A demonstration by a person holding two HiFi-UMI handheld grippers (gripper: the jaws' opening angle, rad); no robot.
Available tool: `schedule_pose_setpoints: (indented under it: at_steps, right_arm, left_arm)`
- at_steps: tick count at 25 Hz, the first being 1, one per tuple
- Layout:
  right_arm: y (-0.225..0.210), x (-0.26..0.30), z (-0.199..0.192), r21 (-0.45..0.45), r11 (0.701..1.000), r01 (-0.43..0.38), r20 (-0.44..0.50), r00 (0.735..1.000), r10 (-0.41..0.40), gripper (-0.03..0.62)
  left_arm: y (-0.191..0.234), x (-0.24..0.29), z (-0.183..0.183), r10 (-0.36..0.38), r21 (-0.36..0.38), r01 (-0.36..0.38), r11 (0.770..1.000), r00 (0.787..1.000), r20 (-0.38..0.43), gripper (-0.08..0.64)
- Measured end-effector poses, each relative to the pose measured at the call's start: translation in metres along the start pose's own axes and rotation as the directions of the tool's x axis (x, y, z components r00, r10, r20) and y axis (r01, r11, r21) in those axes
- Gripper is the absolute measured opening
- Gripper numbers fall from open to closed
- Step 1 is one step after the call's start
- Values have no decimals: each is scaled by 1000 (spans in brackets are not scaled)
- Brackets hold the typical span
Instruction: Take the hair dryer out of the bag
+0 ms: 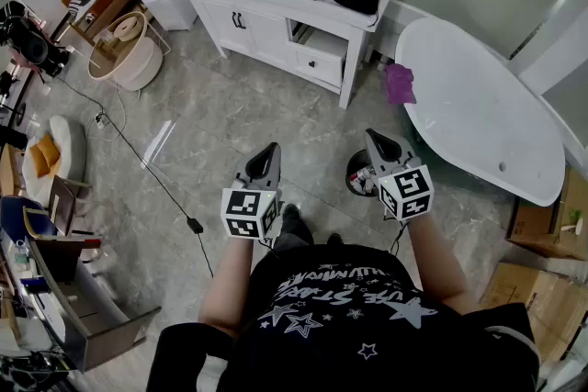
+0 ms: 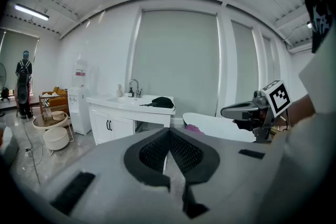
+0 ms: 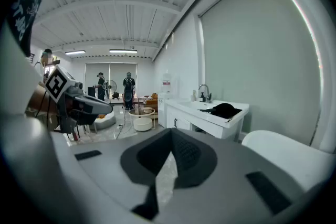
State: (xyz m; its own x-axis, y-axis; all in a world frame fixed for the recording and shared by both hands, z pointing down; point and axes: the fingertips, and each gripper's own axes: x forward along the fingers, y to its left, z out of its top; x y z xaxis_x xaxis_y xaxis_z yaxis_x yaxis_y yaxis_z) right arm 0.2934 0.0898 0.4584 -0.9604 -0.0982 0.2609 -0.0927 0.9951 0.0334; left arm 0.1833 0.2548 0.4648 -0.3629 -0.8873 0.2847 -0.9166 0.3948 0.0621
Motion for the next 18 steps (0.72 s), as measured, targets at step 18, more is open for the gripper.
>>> schedule_pose_setpoints:
  at_steps: [18]
  right_arm:
    - [11,32,-11,74,997,4,-8,1000,-3,6]
  left_arm:
    - [32,-2,-22,20,-40,-22,999,999,-47,11]
